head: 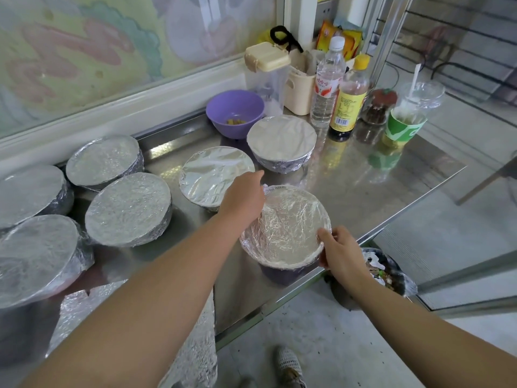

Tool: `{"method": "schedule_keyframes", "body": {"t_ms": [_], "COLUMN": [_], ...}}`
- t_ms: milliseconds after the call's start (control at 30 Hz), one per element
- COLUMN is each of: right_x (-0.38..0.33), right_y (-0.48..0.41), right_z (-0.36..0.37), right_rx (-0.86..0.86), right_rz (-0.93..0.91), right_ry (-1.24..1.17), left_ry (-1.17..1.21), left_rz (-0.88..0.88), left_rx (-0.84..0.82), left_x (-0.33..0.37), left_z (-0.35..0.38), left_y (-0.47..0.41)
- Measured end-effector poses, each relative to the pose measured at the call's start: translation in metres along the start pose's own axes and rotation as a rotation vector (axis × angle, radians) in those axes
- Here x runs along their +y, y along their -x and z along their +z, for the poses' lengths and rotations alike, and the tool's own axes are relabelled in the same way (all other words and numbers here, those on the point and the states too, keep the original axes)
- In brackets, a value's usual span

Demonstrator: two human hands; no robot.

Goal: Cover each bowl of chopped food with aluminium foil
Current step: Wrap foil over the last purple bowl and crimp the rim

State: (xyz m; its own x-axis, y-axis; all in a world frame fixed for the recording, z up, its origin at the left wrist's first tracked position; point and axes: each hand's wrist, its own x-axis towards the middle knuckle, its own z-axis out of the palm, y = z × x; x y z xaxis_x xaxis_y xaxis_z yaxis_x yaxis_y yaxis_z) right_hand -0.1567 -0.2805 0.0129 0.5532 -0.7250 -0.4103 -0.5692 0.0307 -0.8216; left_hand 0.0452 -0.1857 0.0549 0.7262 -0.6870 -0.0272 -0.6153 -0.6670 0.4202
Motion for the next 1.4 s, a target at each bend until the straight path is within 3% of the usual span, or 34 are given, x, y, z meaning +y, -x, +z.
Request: {"method": "schedule_keyframes", "body": {"t_ms": [167,400,733,1100,1233,1400], "right_x": [-0.003,-0.006,-0.023,-0.196,-0.244,-0.286], "right_y": [-0.013,-0.02,-0.019,-0.039,-0.055,-0.096], "right_z": [-0.01,-0.007,-0.013,-0.004,0.036,0.101], "right_rx": [0.065,0.094,0.109,-0.001,-0.12,-0.202], "right_rz": [-0.037,-0.065,-0.091,-0.424,-0.459,-0.384], "right_ry": [0.07,0.132,0.128,0.1,-0.008,-0.065], "left_ry": [-0.021,0.194,0.314,0.418,0.394,0.326], "left_rz": [0.003,-0.125,-0.152,-0.248,-0.316,-0.355], "left_rx": [0.008,0.04,0.09,0.519,0.646,0.68], "left_x": [-0.001,-0.006,-0.002,-0.031,-0.069,-0.124], "left_z": [0.007,0.012,-0.007,-0.128,-0.165,-0.187], "left_y": [0.005,0.02,0.028,-0.018,-0.041,-0.083]}}
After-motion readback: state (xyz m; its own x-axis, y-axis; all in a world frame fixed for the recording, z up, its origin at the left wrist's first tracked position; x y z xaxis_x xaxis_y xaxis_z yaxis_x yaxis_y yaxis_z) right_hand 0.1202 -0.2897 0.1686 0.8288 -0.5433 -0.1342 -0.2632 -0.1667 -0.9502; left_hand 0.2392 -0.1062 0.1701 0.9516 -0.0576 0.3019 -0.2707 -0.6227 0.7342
